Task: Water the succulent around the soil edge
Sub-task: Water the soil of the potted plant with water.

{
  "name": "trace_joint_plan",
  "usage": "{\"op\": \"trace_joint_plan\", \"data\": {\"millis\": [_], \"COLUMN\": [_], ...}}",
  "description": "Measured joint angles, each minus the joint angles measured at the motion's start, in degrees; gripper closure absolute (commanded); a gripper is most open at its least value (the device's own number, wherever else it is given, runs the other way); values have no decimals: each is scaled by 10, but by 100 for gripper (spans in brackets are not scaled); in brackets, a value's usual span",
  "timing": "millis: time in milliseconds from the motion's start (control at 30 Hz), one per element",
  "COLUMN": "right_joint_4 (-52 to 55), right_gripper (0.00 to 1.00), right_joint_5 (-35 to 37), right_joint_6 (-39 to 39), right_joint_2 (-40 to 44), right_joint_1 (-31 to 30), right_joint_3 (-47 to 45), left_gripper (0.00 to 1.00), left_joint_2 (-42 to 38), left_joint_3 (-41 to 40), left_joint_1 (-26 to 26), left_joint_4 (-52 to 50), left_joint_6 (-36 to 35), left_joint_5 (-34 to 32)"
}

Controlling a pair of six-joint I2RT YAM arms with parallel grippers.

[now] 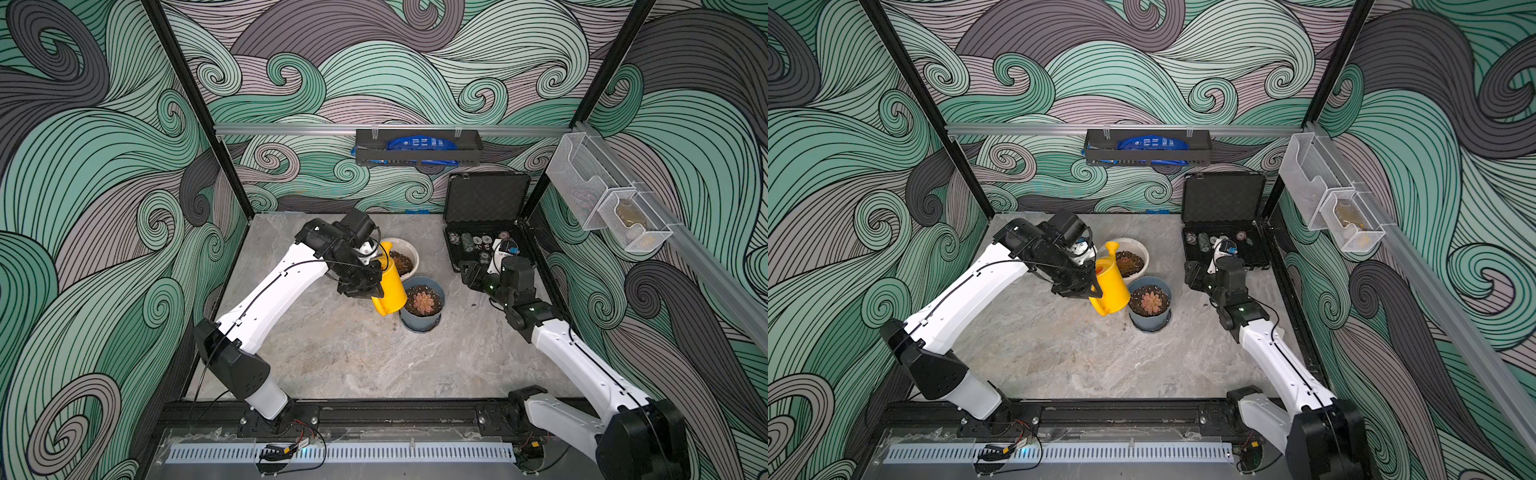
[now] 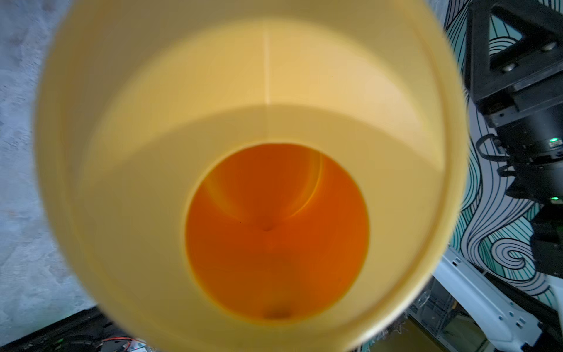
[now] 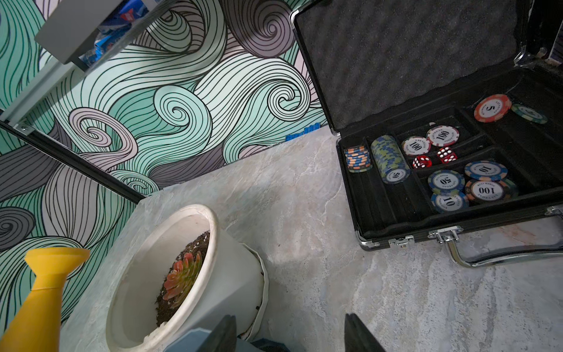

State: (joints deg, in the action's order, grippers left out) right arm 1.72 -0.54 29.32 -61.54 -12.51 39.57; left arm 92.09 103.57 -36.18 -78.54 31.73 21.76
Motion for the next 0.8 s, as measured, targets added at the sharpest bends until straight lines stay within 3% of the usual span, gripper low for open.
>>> {"op": "trace_joint_plan", "data": {"millis": [800], "right_joint_4": [-7], "right_gripper": [40], "right_joint_5": [-20], "right_joint_6": [2], "right_joint_2": [-2], "right_joint_1": [24], "right_joint_3": [-9], "left_gripper": [100], "left_joint_2": [96], "left_joint_3": [67], "left_joint_1": [-3], "left_joint_4": [-4], "left_joint_6": [-28], "left_joint_5": [50]}}
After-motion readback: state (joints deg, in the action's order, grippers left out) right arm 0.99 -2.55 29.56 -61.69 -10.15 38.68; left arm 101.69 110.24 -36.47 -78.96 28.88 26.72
